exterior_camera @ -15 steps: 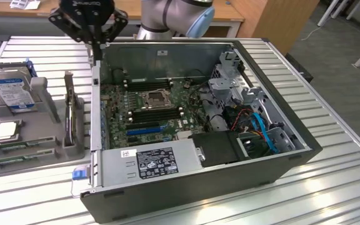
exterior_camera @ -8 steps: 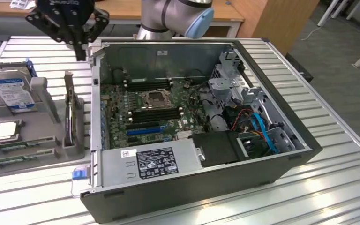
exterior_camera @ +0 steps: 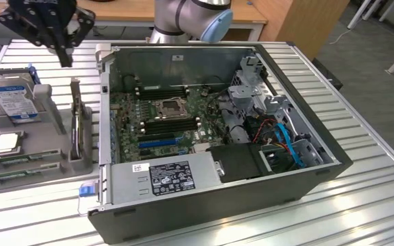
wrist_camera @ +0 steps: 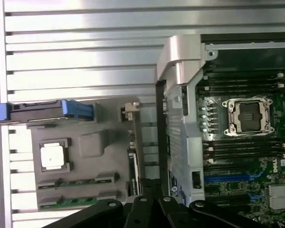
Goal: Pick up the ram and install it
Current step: 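Reach for the ram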
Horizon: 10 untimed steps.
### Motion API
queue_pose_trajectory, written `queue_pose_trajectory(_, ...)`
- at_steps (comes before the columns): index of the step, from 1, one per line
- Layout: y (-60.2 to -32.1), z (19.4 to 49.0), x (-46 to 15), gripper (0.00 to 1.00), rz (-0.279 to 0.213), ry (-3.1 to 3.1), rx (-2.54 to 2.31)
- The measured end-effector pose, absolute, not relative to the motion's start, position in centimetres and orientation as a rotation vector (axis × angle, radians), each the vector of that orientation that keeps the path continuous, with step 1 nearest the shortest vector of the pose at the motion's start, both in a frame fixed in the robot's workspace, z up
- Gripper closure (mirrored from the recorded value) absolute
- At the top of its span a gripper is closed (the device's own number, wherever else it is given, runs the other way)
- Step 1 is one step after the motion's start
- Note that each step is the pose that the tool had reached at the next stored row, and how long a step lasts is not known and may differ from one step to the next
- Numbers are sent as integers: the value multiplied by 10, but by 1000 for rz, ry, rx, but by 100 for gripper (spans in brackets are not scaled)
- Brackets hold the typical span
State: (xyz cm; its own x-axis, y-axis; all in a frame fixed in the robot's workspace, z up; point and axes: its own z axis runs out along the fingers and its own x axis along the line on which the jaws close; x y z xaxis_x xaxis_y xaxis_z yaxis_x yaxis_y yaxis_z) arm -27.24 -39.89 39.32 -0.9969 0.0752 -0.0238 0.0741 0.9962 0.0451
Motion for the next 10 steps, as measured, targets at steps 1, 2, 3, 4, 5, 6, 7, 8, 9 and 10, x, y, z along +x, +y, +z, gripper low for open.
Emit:
queue_pose_trajectory(1,-399,393,-277,89,69,3113,117)
queue_pose_trajectory(2,-399,393,-282,89,69,3113,117)
queue_pose_trajectory(3,-399,393,-286,89,69,3113,117)
queue_pose_trajectory(4,-399,393,-291,89,69,3113,116)
queue_pose_trajectory(5,-399,393,-295,89,69,3113,116)
queue_pose_trajectory(6,-399,393,-300,89,69,3113,117)
queue_pose_trajectory(7,-399,393,-304,89,69,3113,117)
queue_pose_trajectory(8,-399,393,-309,89,69,3113,117)
queue_pose_trajectory(9,-399,393,-314,89,69,3113,116)
queue_pose_trajectory(10,-399,393,-318,89,69,3113,116)
